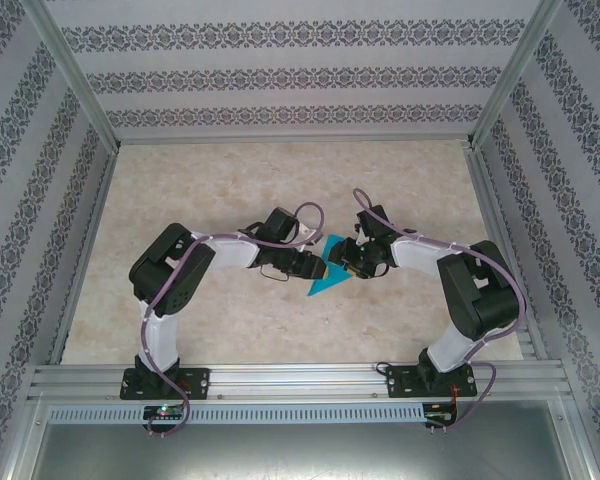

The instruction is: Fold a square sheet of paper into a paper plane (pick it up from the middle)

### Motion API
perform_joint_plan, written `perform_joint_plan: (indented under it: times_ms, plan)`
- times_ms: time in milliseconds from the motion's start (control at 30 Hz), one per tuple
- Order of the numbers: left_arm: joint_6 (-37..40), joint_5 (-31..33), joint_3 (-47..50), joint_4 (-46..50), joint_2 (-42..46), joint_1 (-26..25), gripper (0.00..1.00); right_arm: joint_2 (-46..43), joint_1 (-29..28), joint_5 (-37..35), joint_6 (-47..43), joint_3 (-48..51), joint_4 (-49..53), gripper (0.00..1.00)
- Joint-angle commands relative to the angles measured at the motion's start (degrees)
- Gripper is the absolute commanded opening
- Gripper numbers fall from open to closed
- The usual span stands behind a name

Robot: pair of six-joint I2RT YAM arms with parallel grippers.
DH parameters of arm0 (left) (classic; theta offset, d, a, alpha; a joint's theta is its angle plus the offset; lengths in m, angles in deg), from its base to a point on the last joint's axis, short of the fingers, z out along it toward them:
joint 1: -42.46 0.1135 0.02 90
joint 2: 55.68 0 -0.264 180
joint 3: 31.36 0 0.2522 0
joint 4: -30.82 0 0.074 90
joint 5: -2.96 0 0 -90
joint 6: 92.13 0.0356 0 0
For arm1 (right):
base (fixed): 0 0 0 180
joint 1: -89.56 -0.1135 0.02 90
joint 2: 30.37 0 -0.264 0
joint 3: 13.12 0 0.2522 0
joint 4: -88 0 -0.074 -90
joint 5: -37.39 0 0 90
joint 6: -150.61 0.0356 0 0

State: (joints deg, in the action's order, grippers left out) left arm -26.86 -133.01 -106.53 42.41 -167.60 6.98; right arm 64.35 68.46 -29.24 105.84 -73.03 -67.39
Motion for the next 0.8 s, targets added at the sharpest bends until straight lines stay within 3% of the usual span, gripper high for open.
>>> perform_joint_plan:
  times_ms: [0, 200, 467, 767]
  plan:
    - [-0.04, 6.83, 2.16, 1.45, 5.84, 1.12, 0.38, 2.7, 0.36, -4.64, 0.73, 0.28, 6.03, 0.52]
    - [-6.29, 12.16, 6.8, -4.83, 9.81, 0.94, 0.3, 3.85, 0.14, -5.43, 1.0, -0.64, 8.22, 0.52]
    - [-8.88, 5.68, 5.97, -8.44, 7.81, -0.41, 0.19, 6.37, -0.52, -6.15, 0.66, -2.81, 11.18, 0.53]
    - [-8.49, 2.83, 3.86, -8.5, 4.49, -1.74, 0.14, 8.88, -1.4, -6.24, -0.14, -4.61, 13.19, 0.57]
